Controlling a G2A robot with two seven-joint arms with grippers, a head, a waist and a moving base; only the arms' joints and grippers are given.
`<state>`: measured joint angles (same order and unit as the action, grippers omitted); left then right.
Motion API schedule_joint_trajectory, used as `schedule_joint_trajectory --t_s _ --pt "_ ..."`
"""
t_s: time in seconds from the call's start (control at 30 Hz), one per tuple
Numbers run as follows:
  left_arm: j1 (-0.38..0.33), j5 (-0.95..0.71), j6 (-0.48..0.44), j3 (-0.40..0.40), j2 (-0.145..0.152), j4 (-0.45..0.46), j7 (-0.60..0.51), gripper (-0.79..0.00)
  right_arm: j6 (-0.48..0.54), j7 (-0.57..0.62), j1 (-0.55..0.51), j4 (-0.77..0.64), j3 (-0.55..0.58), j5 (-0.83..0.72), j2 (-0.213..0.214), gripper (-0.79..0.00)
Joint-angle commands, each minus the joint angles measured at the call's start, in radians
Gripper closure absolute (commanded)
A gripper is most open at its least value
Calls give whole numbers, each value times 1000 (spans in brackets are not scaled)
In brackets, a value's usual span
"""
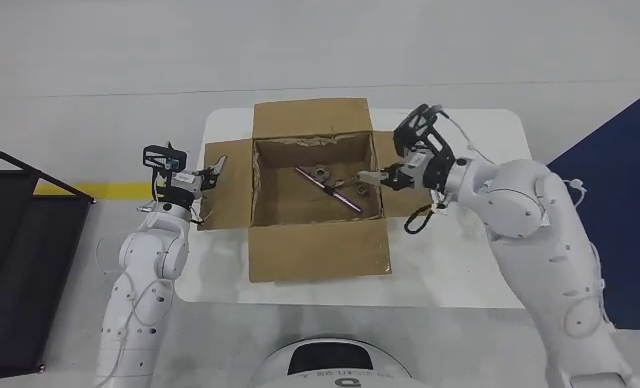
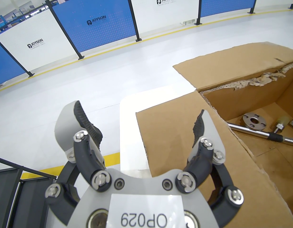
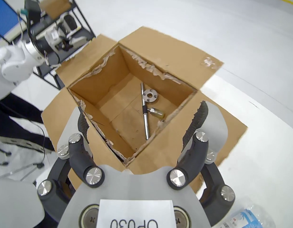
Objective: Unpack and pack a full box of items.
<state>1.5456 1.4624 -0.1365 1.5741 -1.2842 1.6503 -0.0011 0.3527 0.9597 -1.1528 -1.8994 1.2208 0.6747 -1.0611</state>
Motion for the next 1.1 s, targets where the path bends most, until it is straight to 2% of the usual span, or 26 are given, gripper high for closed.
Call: schedule_joint_trajectory --t_s 0.0,0.03,0.07,0.13,0.2,0.27,0.33,0.4,0.5,0.67,0.8,1.07 --pt "0 0 0 0 0 0 0 -785 -3 42 102 49 -154 42 -19 -770" --pt "0 0 0 0 0 0 0 -785 2 62 144 77 -220 64 -31 -686" --pt "0 0 0 0 0 0 0 -785 17 89 183 105 -289 94 -43 -646" --pt "0 0 0 0 0 0 0 -785 22 113 257 169 -401 140 -71 -628" --pt "0 0 0 0 0 0 0 -785 -7 122 323 254 -491 194 -100 -536" --pt "0 0 0 0 0 0 0 -785 -7 99 375 338 -559 173 -132 -391" --pt "0 0 0 0 0 0 0 -785 -3 73 419 426 -605 148 -160 -388" --pt "0 0 0 0 0 0 0 -785 0 41 455 510 -642 133 -187 -437" --pt "0 0 0 0 0 0 0 -785 -50 11 499 627 -693 163 -225 -422" --pt "0 0 0 0 0 0 0 -785 -72 -22 547 802 -762 178 -285 -385" --pt "0 0 0 0 0 0 0 -785 -52 -52 567 909 -794 157 -327 -329" --pt "0 0 0 0 0 0 0 -785 -29 -85 597 1057 -836 162 -396 -329"
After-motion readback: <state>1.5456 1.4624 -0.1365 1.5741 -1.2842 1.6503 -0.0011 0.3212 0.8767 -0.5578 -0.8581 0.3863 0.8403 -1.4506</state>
